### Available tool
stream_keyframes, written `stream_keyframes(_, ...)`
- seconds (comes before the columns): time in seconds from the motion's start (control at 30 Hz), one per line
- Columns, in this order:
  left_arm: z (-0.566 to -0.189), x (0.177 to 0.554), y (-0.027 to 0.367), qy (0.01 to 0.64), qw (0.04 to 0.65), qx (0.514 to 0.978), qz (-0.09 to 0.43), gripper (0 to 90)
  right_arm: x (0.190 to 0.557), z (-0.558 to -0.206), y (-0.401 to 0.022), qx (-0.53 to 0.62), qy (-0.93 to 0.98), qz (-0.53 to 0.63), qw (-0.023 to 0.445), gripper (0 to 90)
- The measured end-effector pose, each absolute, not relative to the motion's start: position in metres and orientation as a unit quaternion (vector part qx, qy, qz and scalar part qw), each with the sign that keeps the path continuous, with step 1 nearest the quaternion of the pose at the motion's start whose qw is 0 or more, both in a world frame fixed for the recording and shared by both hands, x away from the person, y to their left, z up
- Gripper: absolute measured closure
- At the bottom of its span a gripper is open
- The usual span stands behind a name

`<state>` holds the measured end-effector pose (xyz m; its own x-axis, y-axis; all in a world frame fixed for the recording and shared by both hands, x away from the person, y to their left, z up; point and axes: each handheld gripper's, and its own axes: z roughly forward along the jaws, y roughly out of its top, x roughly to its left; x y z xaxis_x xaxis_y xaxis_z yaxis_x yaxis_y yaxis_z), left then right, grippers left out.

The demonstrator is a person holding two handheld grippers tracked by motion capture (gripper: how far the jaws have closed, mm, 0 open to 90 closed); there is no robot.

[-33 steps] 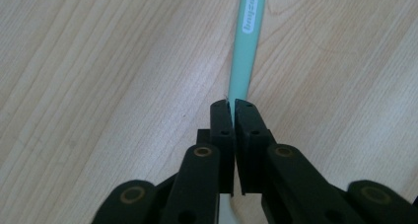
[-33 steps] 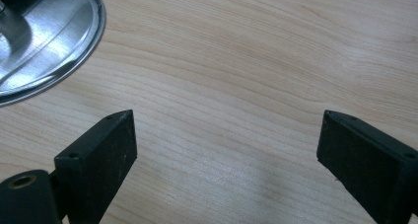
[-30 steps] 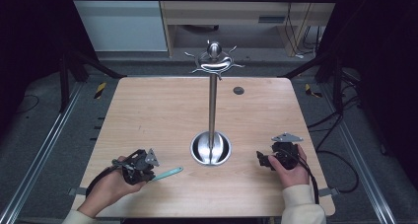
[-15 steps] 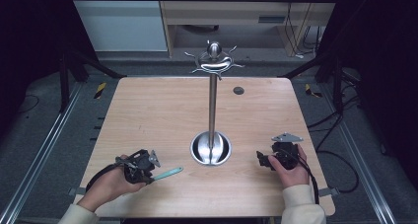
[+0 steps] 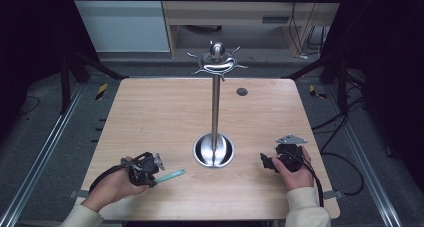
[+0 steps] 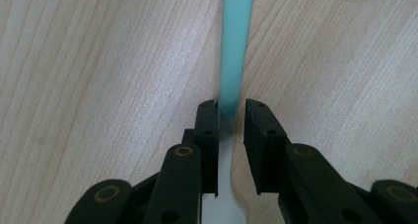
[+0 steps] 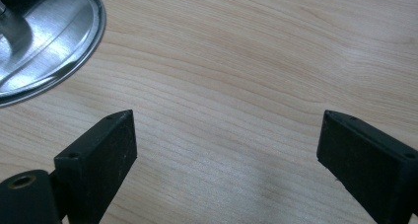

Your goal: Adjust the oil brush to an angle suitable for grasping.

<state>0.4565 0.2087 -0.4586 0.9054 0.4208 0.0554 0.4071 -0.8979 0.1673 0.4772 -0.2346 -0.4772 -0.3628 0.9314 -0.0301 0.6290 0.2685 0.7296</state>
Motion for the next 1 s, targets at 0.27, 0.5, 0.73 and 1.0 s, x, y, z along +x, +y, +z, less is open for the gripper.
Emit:
stream_keyframes(0.27, -0.4619, 0.4584, 0.2081, 0.209, 0.07, 0.975, 0.04, 76.5, 0.4771, -0.477, -0.2347, 0.513, 0.76, 0.321, 0.236, 8.7)
stream_keyframes(0.5, -0.4622, 0.4599, 0.2066, 0.206, 0.066, 0.976, 0.037, 77.6, 0.477, -0.477, -0.2346, 0.513, 0.76, 0.321, 0.236, 8.7)
stream_keyframes(0.73, -0.4621, 0.4613, 0.2058, 0.204, 0.062, 0.976, 0.034, 80.8, 0.477, -0.4772, -0.2341, 0.514, 0.761, 0.321, 0.234, 8.7)
stream_keyframes(1.0, -0.4615, 0.4573, 0.2091, 0.209, 0.071, 0.975, 0.034, 81.6, 0.4775, -0.4779, -0.234, 0.512, 0.762, 0.319, 0.236, 8.6)
